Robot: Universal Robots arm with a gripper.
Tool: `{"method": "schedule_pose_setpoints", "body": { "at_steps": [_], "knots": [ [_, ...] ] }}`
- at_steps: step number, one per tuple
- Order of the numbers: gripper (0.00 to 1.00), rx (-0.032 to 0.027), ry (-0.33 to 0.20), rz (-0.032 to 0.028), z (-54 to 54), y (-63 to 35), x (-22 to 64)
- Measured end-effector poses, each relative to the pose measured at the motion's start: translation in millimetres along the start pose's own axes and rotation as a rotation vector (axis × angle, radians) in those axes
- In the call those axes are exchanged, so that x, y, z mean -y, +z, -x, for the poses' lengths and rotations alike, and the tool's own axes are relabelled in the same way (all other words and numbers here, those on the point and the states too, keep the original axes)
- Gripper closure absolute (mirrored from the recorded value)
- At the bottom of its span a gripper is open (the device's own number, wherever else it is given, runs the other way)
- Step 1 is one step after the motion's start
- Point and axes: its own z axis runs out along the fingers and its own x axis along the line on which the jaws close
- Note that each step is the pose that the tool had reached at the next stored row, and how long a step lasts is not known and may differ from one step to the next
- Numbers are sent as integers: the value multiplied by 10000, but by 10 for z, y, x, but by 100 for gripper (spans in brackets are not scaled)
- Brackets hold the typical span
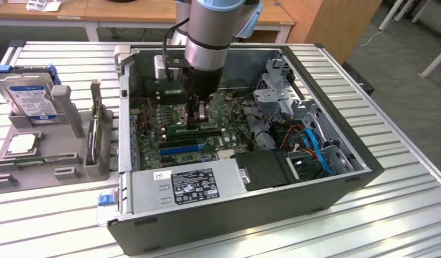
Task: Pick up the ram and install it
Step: 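Insert the ram into the slot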
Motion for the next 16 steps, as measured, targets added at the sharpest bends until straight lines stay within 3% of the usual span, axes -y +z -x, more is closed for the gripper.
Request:
{"method": "schedule_pose_setpoints", "body": {
  "at_steps": [16],
  "knots": [
    [88, 0, 0, 16, -24, 0, 4]
  ]
}}
